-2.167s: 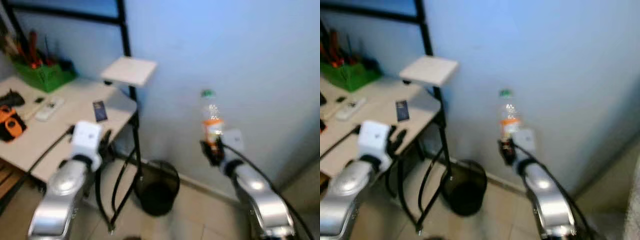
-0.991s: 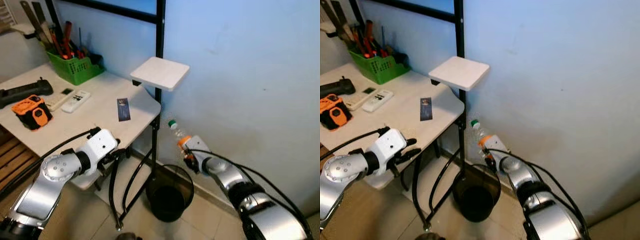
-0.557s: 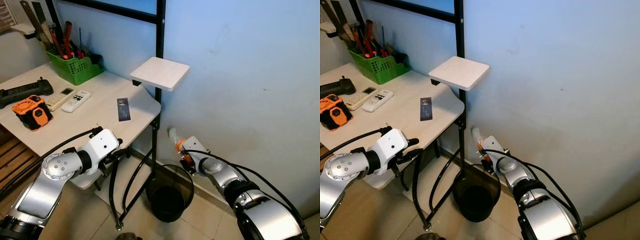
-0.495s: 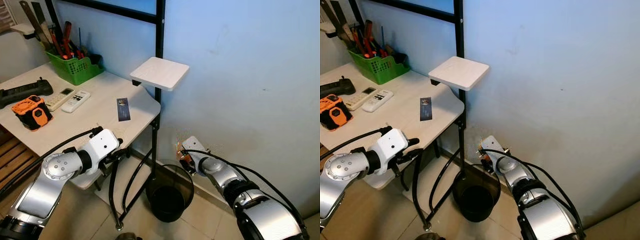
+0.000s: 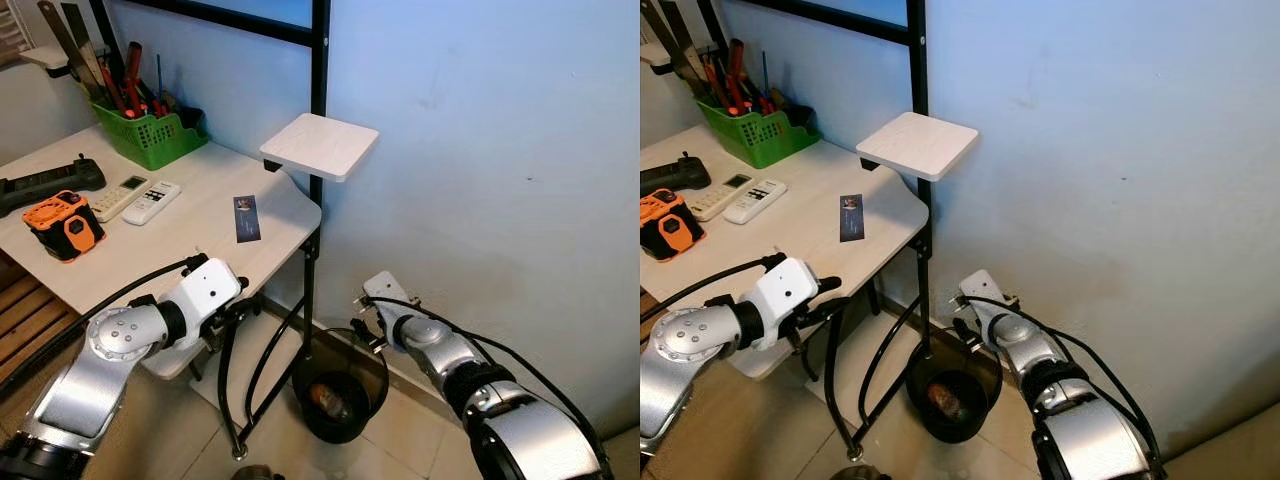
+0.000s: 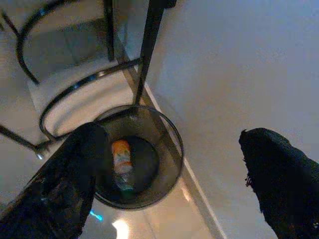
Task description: Clean up the room
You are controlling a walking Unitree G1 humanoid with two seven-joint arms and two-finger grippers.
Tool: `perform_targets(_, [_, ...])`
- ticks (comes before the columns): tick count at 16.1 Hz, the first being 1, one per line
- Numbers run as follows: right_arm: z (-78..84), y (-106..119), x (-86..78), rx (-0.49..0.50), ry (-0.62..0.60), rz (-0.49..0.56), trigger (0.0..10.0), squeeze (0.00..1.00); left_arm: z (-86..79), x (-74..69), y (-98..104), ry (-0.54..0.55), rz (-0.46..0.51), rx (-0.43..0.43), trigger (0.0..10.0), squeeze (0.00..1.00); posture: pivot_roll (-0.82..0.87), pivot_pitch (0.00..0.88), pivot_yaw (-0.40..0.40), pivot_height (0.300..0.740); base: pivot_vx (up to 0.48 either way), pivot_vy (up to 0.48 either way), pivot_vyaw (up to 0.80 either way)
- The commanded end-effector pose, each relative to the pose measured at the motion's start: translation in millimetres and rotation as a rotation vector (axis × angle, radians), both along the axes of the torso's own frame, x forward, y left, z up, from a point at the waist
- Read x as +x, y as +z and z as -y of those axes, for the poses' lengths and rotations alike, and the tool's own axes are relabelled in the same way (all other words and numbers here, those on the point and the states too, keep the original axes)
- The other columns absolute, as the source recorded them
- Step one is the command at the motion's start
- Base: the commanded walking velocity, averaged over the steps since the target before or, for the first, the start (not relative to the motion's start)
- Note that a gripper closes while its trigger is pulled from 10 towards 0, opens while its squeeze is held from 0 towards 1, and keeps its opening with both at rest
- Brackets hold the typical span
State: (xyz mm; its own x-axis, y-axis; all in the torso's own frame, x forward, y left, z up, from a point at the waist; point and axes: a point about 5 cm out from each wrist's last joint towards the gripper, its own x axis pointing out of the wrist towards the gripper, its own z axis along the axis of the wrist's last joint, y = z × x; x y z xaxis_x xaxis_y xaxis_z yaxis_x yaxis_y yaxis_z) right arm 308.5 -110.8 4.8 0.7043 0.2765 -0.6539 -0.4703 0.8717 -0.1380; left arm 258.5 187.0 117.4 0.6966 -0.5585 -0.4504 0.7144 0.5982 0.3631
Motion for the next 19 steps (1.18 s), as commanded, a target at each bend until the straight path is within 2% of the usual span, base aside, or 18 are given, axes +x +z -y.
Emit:
perform_targets(1, [8.5,5.1,2.8,0.082,-0.050,0.043,10.0,1.00,0.6,-2.4,-0.5,0.070,0.004,-0.036,10.0,0.00,0.12,0.000,0.016,0.740,0.000,0.000,0.00])
perform_targets(2, [14.0,9.2,3.5,0.118,-0.071,0.087,10.0,1.00,1.3,-3.7,-1.2,0.111,0.013,-0.065,10.0,0.00,0.11,0.000,0.016,0.740,0.000,0.000,0.00])
perform_targets(4, [46.4,30.0,-9.0,0.226,-0.247,0.231,10.0,1.00,0.4,-13.5,-7.8,0.300,0.015,-0.185,10.0,0.00,0.08,0.000,0.016,0.740,0.000,0.000,-0.31])
perform_targets(7, [62.9,43.3,-30.1,0.285,-0.376,0.292,10.0,1.00,-0.4,-21.5,-13.3,0.429,-0.002,-0.259,10.0,0.00,0.06,0.000,0.004,0.740,0.000,0.000,-0.73])
perform_targets(9, [64.2,47.1,-46.2,0.316,-0.431,0.324,10.0,1.00,5.2,-27.1,-14.7,0.476,-0.009,-0.296,10.0,0.00,0.07,0.000,-0.009,0.740,0.000,0.000,-0.73])
perform_targets(11, [64.5,50.6,-64.0,0.339,-0.497,0.325,10.0,1.00,8.7,-36.4,-13.4,0.573,0.001,-0.360,10.0,0.00,0.08,0.000,-0.013,0.740,0.000,0.000,-0.73])
perform_targets(13, [60.8,56.8,-70.6,0.353,-0.528,0.317,10.0,1.00,5.3,-40.8,-14.0,0.621,-0.014,-0.384,10.0,0.00,0.07,0.000,-0.006,0.740,0.000,0.000,-0.73])
perform_targets(15, [55.1,59.1,-71.0,0.360,-0.529,0.315,10.0,0.98,0.8,-37.2,-12.1,0.628,-0.018,-0.383,10.0,0.00,0.06,0.000,0.013,0.740,0.000,0.000,-0.73])
perform_targets(17, [62.4,61.2,-76.9,0.379,-0.603,0.325,10.0,0.81,-2.3,-35.6,-11.0,0.645,-0.029,-0.395,10.0,0.00,0.05,0.000,0.056,0.740,0.000,0.000,-0.73])
perform_targets(19, [64.3,61.4,-81.0,0.380,-0.626,0.324,10.0,0.78,-2.4,-33.8,-9.7,0.642,-0.027,-0.390,10.0,0.00,0.04,0.000,0.069,0.740,0.000,0.000,-0.73])
